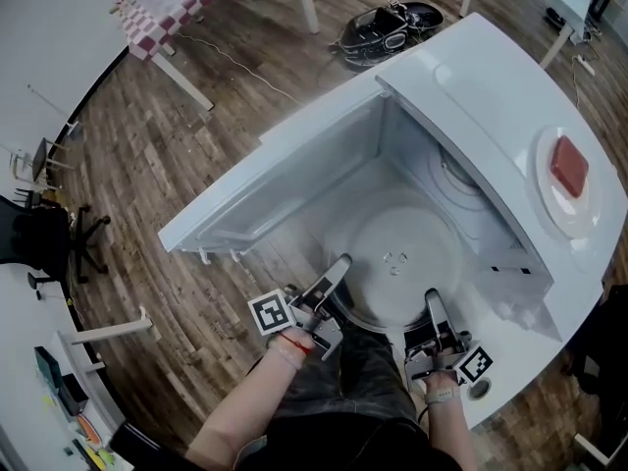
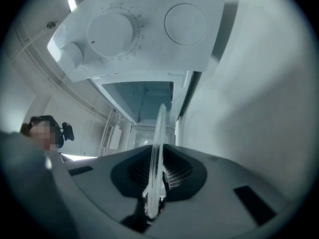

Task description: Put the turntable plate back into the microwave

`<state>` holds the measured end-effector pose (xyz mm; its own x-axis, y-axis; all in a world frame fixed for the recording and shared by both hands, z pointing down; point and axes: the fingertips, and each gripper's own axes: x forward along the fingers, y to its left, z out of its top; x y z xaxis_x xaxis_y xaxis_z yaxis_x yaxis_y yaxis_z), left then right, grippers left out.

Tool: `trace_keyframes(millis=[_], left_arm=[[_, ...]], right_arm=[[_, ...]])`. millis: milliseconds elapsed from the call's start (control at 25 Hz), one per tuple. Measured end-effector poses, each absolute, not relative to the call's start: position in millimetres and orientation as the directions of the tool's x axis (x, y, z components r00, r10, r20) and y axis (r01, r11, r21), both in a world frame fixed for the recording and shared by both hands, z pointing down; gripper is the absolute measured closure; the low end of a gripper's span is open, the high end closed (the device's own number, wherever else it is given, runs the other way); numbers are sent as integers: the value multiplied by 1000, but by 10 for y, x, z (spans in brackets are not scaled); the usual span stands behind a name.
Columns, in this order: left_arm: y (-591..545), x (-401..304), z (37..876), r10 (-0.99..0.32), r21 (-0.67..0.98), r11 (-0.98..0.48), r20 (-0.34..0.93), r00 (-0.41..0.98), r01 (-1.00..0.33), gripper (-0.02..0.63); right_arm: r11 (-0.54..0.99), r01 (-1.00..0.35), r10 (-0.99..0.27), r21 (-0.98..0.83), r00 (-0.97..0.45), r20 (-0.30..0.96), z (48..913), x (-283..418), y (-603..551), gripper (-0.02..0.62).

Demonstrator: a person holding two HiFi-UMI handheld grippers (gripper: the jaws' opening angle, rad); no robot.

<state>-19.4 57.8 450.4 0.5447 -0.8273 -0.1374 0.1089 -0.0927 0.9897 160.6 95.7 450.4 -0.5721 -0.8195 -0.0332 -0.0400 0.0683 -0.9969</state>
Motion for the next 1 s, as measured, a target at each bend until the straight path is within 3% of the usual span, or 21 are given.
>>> trace_keyframes(millis=[1000], left_arm=[[50,63,4452,-757,986,-76,-153,636,147,569]], right_arm=[[66,-65,-916,-996,-400,-34,4443,1748,797,552]])
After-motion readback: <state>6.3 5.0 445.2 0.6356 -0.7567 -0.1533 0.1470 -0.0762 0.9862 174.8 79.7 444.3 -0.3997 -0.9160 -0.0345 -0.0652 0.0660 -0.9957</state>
